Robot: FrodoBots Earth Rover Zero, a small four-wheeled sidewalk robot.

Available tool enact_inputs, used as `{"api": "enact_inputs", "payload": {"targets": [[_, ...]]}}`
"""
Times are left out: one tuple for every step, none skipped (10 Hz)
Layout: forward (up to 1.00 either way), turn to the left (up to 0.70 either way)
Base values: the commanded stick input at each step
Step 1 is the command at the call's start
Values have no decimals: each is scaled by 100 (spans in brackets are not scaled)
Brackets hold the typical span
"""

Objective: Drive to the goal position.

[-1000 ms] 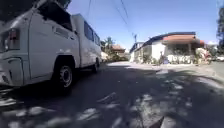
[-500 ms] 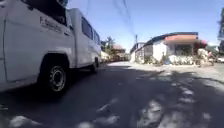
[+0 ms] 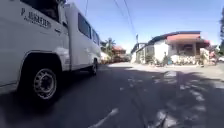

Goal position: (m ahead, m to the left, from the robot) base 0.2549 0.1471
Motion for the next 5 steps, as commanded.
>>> {"api": "enact_inputs", "payload": {"targets": [[70,0],[70,0],[70,0],[70,0],[70,0]]}}
